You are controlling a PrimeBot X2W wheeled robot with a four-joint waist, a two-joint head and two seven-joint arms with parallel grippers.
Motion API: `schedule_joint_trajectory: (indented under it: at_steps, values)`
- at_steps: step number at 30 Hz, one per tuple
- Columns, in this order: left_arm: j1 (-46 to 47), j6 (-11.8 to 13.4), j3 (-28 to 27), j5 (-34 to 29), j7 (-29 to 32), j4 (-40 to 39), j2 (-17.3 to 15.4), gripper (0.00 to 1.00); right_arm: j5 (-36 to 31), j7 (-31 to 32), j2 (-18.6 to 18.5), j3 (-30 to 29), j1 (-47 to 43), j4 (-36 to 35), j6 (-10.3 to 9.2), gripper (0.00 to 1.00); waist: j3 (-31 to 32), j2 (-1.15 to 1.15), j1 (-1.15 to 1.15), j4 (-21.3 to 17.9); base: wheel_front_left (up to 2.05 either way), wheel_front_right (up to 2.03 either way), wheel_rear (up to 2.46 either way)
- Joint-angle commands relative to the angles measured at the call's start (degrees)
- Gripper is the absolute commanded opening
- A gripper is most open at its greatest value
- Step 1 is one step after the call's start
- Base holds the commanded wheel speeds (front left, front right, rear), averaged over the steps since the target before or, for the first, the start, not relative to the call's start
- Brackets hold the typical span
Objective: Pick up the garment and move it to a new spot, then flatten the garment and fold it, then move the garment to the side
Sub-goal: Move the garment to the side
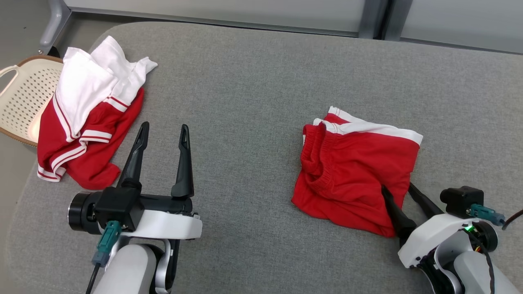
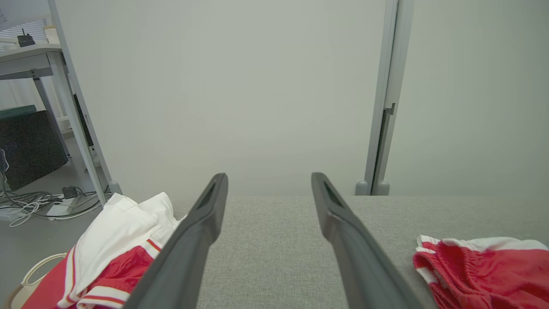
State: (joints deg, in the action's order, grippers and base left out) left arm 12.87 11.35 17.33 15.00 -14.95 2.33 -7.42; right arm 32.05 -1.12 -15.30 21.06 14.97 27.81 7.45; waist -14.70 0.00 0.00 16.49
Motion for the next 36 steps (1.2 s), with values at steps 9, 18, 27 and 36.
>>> schedule_joint_trajectory:
  at_steps: [9, 18, 27, 36]
  values:
    - [0.9, -1.2, -1.8, -2.7, -0.3, -0.8, -0.2, 1.0, 2.1, -0.2, -1.5, 5.1, 0.6, 3.6, -0.03, 0.0, -0.9, 0.0, 0.0, -2.3, 0.0, 0.0, 0.0]
    - [0.6, -1.4, -2.1, -4.6, -0.3, -2.4, -2.0, 1.0, 2.0, -4.2, -5.1, 7.8, 2.8, 1.5, -0.09, 0.0, -0.5, 0.0, 0.0, -13.8, 0.0, 0.0, 0.0]
    - [1.9, -1.6, -0.5, -6.1, 2.5, -5.7, -3.3, 1.0, 2.8, -5.9, -10.8, 14.3, 7.7, 2.9, -0.02, 0.0, -2.1, 0.0, 0.0, -27.4, 0.0, 0.0, 0.0]
    - [7.6, -2.7, 1.8, -8.2, 6.0, -8.5, -4.1, 1.0, 5.5, -9.5, -16.9, 19.9, 21.1, 7.6, -0.02, 0.0, -9.5, 0.0, 0.0, -31.7, 0.0, 0.0, 0.0]
